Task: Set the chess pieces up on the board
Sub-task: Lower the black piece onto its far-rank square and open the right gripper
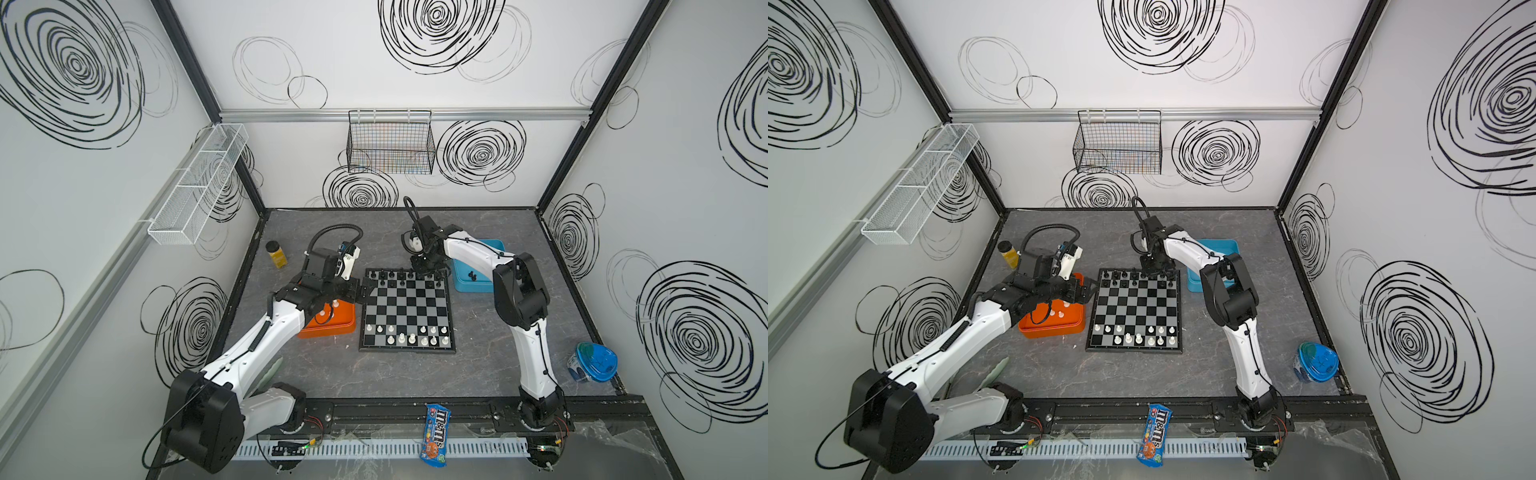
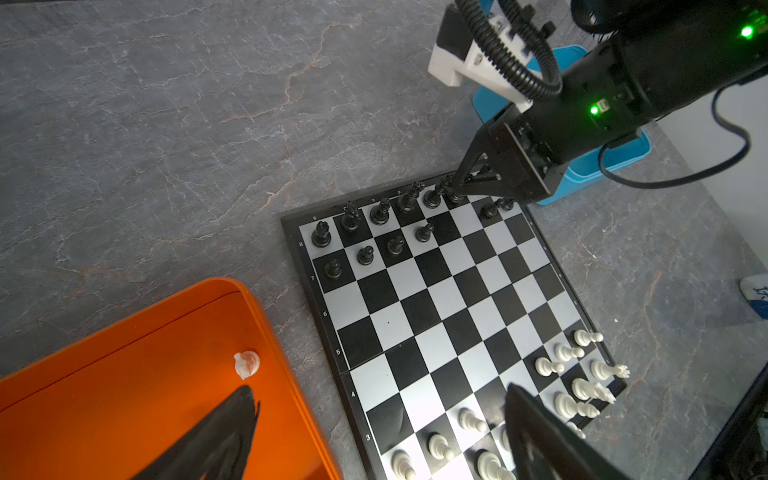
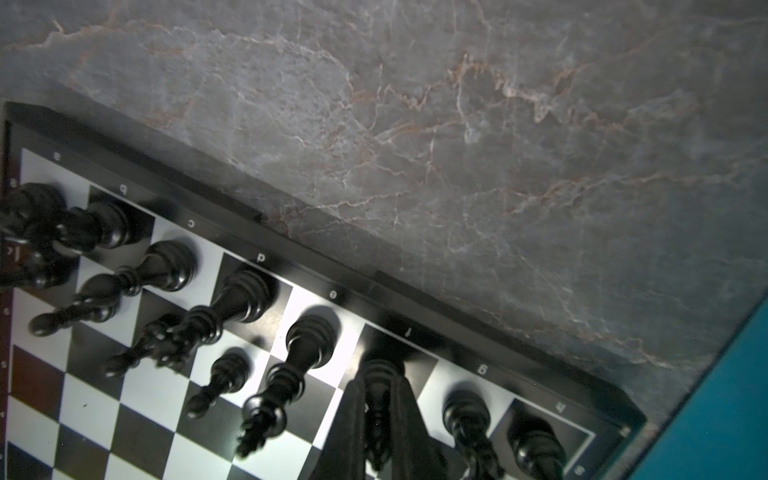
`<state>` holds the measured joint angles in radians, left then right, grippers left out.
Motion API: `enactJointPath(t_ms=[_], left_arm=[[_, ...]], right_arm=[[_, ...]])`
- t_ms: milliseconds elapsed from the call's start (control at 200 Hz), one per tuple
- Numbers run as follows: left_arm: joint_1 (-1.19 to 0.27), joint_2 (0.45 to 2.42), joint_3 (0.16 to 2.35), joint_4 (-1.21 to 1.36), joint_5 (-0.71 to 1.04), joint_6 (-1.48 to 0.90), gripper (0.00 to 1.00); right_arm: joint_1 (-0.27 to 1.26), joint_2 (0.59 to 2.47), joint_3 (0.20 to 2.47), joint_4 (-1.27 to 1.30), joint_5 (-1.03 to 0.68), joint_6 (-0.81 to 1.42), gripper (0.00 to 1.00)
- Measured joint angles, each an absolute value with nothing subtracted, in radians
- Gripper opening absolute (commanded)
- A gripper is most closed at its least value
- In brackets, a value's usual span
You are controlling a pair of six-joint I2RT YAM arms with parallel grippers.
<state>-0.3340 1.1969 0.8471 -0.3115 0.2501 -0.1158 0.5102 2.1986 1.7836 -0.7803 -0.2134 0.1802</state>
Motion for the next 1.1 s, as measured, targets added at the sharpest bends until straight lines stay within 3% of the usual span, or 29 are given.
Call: enactJointPath(t_ms=[385, 1101], left_arm=[[-0.341, 1.203, 0.847, -0.311, 0.244, -0.115, 0.96], [-0.347, 1.212, 0.847, -0.311, 0.241, -0.112, 0.96]], right_arm=[[0.510, 2.201, 1.787, -0.780, -0.196, 0.181, 0.12], [0.508, 2.203, 1.787, -0.781, -0.184, 0.183, 0.25]])
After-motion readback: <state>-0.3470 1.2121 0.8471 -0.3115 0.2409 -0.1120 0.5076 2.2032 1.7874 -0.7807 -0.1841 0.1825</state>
